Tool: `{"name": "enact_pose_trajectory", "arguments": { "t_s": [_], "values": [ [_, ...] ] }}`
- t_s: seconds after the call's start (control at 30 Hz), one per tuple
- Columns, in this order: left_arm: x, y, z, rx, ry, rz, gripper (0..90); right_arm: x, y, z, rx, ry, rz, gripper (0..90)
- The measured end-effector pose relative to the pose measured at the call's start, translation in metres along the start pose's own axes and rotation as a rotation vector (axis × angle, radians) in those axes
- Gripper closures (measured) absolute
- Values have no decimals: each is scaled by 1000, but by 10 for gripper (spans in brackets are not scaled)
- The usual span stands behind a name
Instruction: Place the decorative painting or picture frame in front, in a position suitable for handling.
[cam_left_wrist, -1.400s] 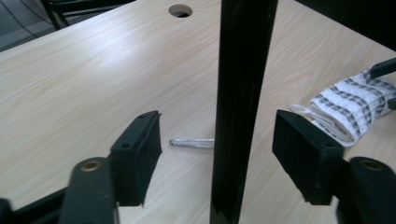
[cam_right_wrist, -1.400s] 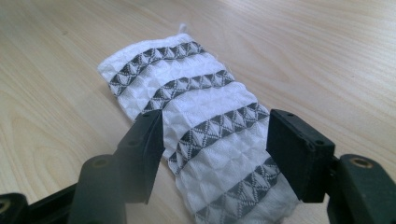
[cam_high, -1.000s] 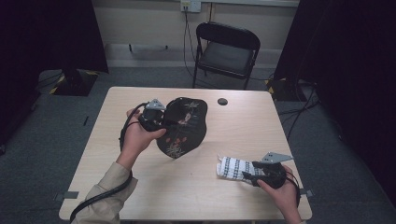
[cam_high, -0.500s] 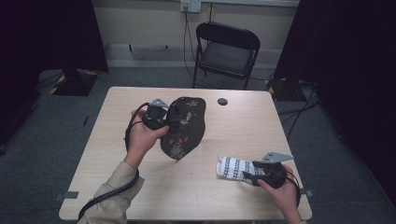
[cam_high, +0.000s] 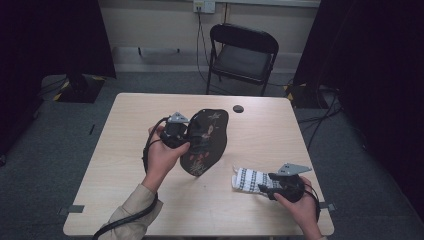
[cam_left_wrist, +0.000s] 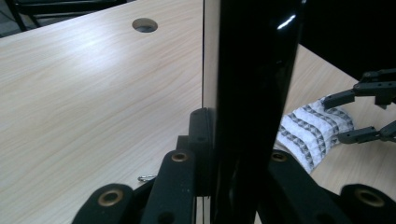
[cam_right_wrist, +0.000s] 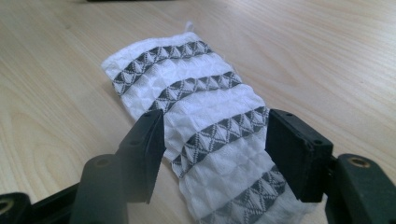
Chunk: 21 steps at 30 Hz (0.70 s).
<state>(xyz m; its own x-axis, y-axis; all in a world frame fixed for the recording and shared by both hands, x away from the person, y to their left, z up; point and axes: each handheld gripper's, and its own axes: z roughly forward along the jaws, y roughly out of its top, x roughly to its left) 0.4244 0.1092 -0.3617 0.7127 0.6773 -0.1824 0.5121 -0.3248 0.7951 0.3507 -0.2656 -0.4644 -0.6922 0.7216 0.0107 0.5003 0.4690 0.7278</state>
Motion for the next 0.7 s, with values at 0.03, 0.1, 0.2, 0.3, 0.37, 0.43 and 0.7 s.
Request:
{"name": "enact_pose_trajectory", "arguments": {
  "t_s": [0.03, 0.1, 0.2, 0.3, 0.37, 0.43, 0.7],
  "values": [
    [-1, -4, -1, -14, 3, -1, 809, 0, 0, 0, 0, -2, -2, 378],
    [-1, -6, -2, -20, 3, 14, 807, 1, 0, 0, 0, 1, -2, 378],
    [-2, -8, -3, -24, 10, 36, 780, 0, 0, 1, 2, 0, -2, 377],
    [-1, -11, -4, -18, 13, 36, 655, 0, -1, 1, 4, 1, -2, 377],
    [0, -18, -7, -20, 17, 51, 590, 0, -1, 1, 7, 1, -7, 377],
    [0, -22, -9, -23, 20, 49, 566, 0, -1, 2, 10, 1, -10, 378],
    [3, -67, -7, 24, 20, 68, 485, 3, -8, 7, 57, -6, -20, 397]
  ]
}}
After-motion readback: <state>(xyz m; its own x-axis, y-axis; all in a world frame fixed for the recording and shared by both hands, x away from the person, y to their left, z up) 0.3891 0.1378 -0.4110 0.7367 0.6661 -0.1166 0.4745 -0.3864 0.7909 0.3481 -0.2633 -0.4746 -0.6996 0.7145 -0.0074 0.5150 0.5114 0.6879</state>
